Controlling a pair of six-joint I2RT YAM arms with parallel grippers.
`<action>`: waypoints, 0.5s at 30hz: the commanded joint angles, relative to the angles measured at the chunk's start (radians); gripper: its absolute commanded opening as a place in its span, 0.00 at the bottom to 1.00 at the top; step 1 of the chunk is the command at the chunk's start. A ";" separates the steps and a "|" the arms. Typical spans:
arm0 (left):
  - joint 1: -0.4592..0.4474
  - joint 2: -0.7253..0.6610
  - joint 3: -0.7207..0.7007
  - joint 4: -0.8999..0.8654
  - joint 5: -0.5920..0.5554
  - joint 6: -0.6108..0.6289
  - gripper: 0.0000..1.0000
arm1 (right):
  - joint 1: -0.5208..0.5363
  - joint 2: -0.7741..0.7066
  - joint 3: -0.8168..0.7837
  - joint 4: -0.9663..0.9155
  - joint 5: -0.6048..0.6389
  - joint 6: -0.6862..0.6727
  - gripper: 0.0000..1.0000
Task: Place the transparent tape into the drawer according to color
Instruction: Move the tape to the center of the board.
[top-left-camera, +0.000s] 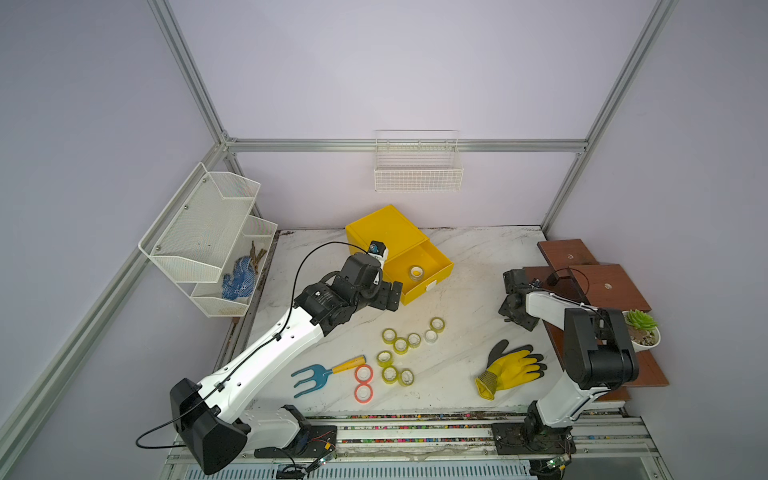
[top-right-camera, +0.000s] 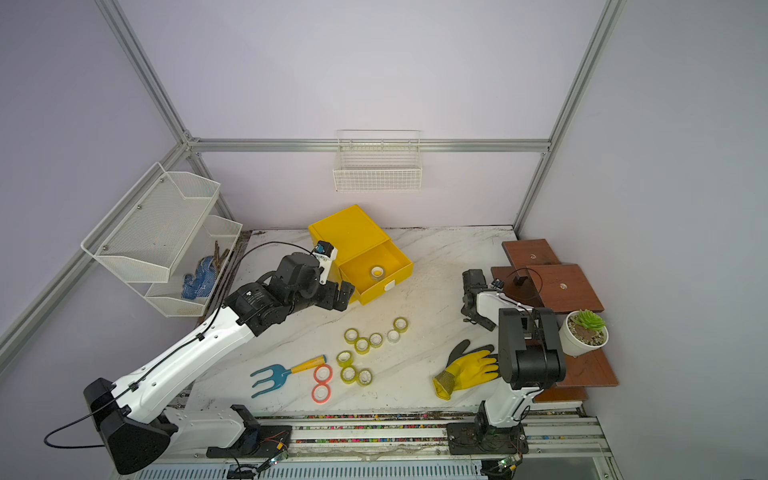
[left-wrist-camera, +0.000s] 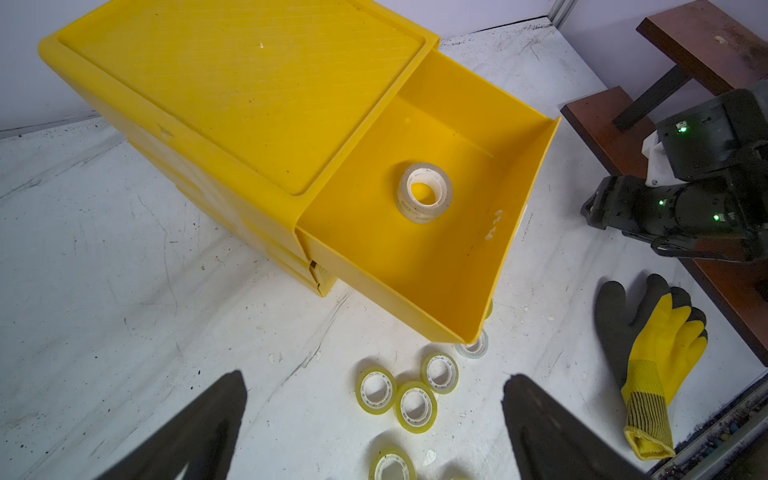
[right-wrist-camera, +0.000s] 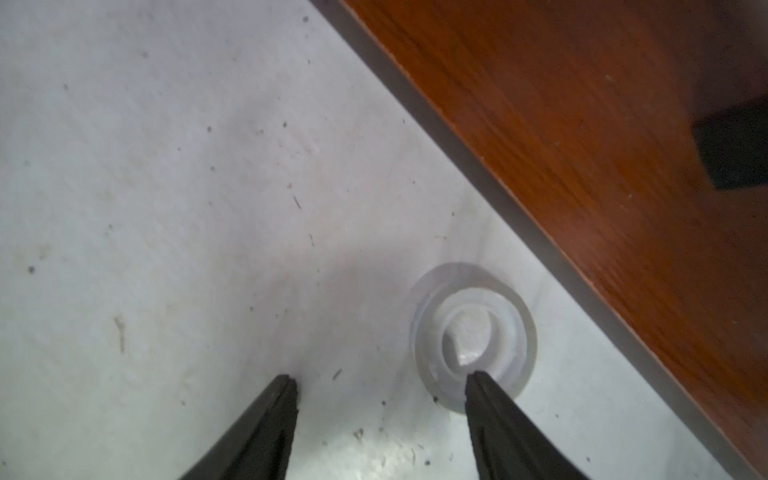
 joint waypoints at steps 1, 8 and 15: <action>0.006 -0.038 -0.004 0.033 -0.007 0.004 1.00 | -0.002 0.046 0.015 0.004 -0.146 -0.026 0.68; 0.006 -0.032 -0.006 0.033 -0.020 0.007 1.00 | 0.034 0.051 0.019 0.069 -0.354 -0.017 0.68; 0.008 -0.019 -0.006 0.030 -0.028 0.008 1.00 | 0.157 0.057 0.044 0.104 -0.449 0.016 0.67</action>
